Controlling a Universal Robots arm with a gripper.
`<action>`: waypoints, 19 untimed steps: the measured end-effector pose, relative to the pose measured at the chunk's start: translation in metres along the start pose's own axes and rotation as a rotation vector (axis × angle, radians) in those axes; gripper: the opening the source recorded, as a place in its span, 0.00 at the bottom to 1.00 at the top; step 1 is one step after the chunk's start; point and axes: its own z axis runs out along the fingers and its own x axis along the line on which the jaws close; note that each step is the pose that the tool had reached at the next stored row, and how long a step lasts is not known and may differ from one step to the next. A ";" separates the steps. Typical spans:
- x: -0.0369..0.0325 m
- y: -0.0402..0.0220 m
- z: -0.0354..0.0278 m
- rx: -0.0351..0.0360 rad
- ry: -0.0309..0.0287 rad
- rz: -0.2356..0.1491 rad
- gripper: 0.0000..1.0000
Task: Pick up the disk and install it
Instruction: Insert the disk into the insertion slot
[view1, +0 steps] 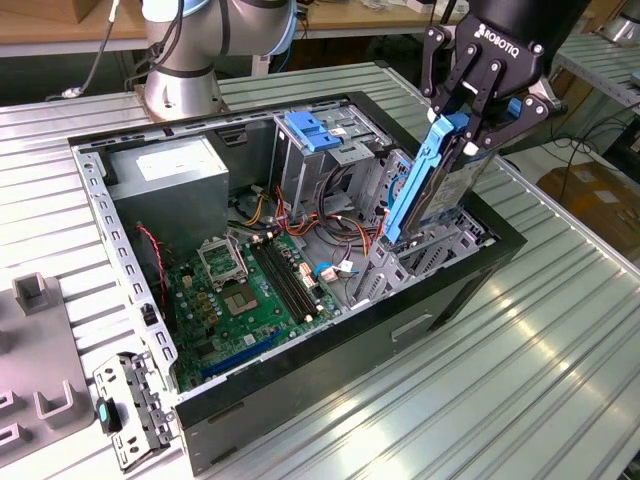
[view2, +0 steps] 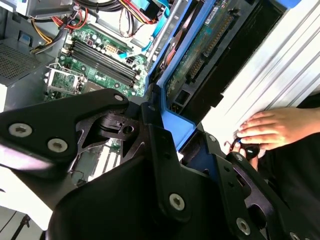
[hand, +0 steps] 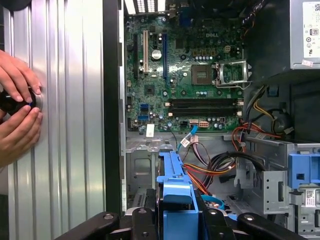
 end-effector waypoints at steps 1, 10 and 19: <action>-0.0001 0.0000 0.0006 0.0000 -0.0008 0.000 0.37; -0.0001 -0.0001 0.0055 0.0087 -0.0009 -0.007 0.37; -0.0001 -0.0001 0.0127 0.0087 -0.0009 -0.007 0.37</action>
